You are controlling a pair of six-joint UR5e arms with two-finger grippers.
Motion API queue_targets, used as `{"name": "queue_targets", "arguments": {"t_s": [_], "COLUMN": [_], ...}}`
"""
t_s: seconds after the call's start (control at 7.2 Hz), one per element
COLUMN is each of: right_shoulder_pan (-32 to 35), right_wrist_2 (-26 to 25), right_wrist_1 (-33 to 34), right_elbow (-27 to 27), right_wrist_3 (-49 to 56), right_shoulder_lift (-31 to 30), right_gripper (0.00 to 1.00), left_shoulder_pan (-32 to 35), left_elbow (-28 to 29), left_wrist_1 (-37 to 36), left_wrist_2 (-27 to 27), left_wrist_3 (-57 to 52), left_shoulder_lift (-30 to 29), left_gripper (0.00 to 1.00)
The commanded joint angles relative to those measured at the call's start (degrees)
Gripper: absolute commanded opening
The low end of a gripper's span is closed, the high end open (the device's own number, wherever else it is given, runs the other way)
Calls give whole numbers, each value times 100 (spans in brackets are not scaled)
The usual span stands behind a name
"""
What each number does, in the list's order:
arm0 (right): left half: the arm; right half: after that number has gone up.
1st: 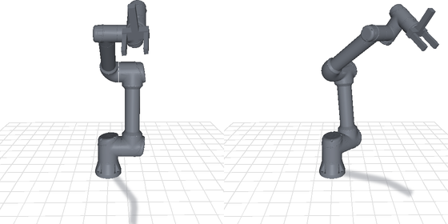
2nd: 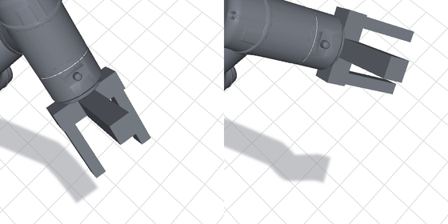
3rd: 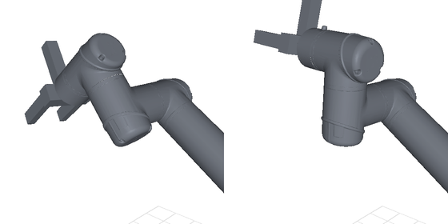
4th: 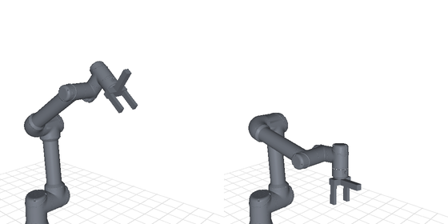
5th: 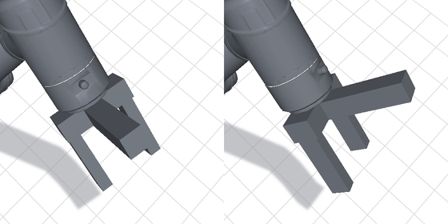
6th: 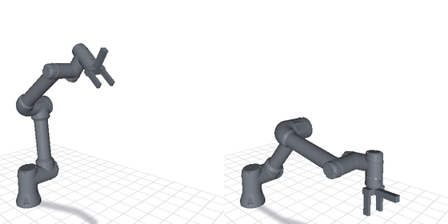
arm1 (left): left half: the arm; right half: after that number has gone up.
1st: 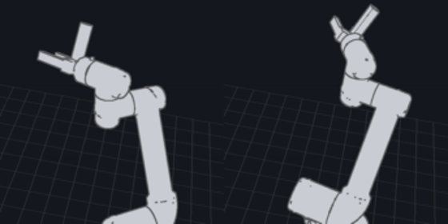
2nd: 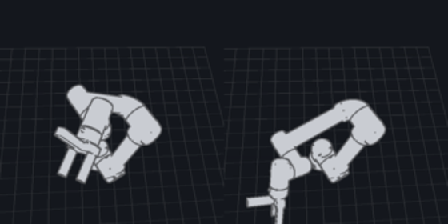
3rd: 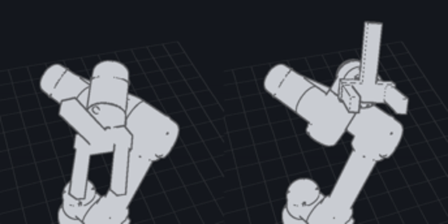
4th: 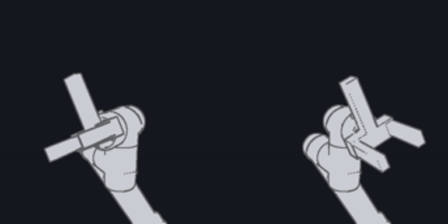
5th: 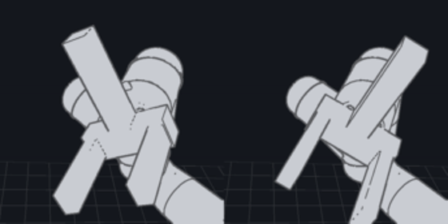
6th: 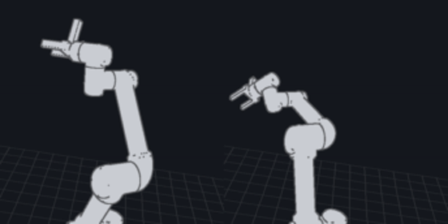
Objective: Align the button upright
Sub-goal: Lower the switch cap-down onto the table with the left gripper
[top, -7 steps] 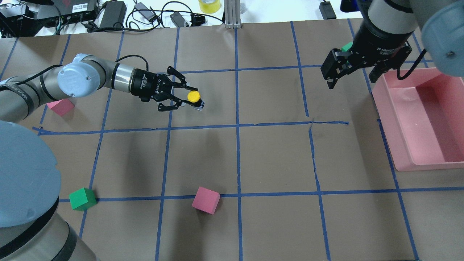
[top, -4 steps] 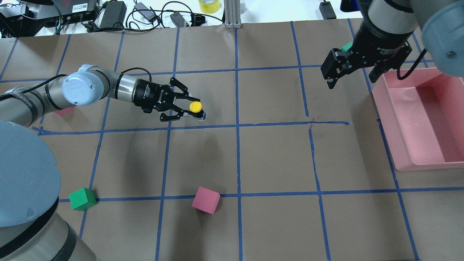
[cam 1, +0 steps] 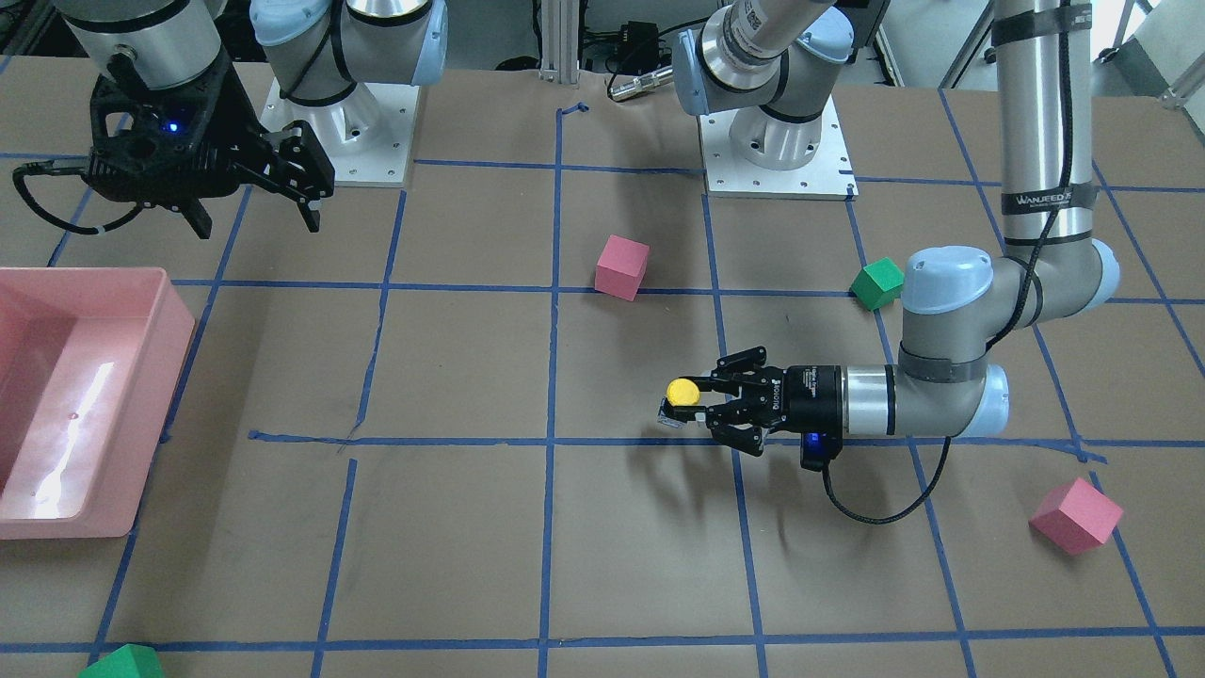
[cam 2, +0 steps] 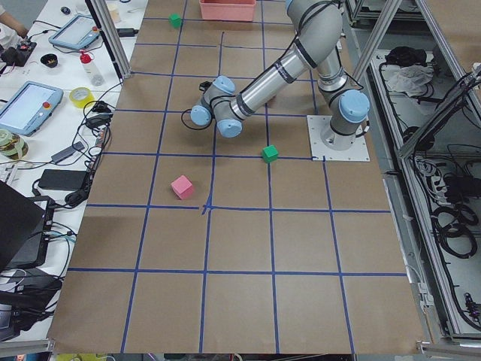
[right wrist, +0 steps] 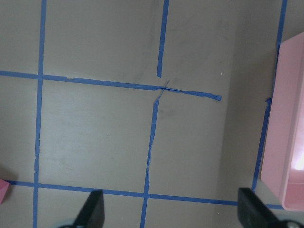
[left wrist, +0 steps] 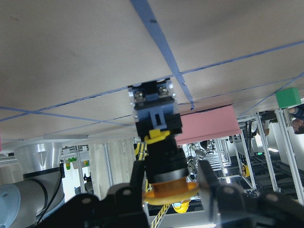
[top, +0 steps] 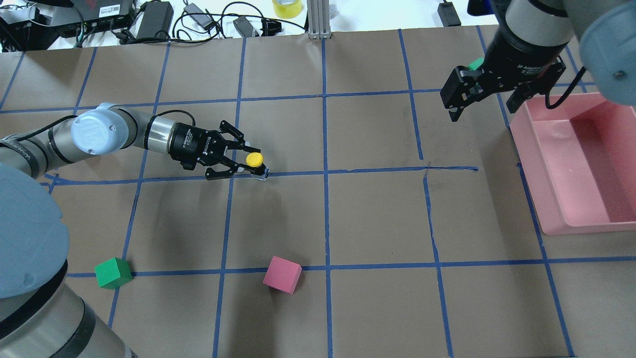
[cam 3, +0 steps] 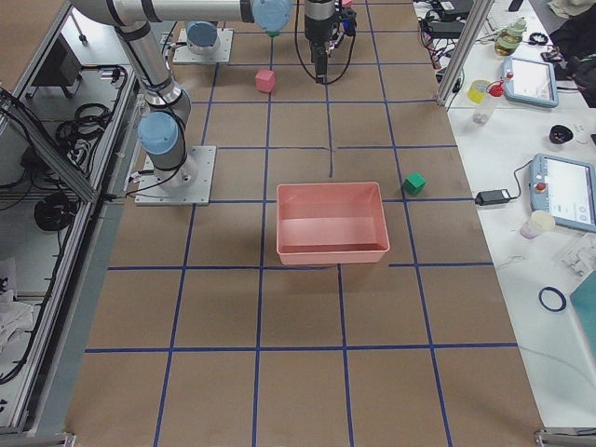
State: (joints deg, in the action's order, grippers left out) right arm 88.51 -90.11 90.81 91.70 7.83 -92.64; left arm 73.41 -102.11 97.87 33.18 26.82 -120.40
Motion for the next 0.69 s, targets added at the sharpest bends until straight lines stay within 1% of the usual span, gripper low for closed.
{"name": "queue_targets", "arguments": {"t_s": [0.0, 0.42, 0.56], "right_shoulder_pan": [0, -9, 0], "right_wrist_2": [2, -86, -94], "right_wrist_1": [7, 7, 7], "right_elbow": [6, 24, 50], "right_wrist_3": [8, 16, 8], "right_shoulder_lift": [0, 18, 26], "right_gripper": [100, 100, 100], "left_shoulder_pan": [-28, -28, -28], "left_elbow": [-45, -45, -45], "left_wrist_1": [-30, -39, -74], "left_wrist_2": [13, 13, 178], "left_wrist_3": [-1, -27, -36], "left_shoulder_lift": [-62, -88, -89], "left_gripper": [0, 0, 17]}}
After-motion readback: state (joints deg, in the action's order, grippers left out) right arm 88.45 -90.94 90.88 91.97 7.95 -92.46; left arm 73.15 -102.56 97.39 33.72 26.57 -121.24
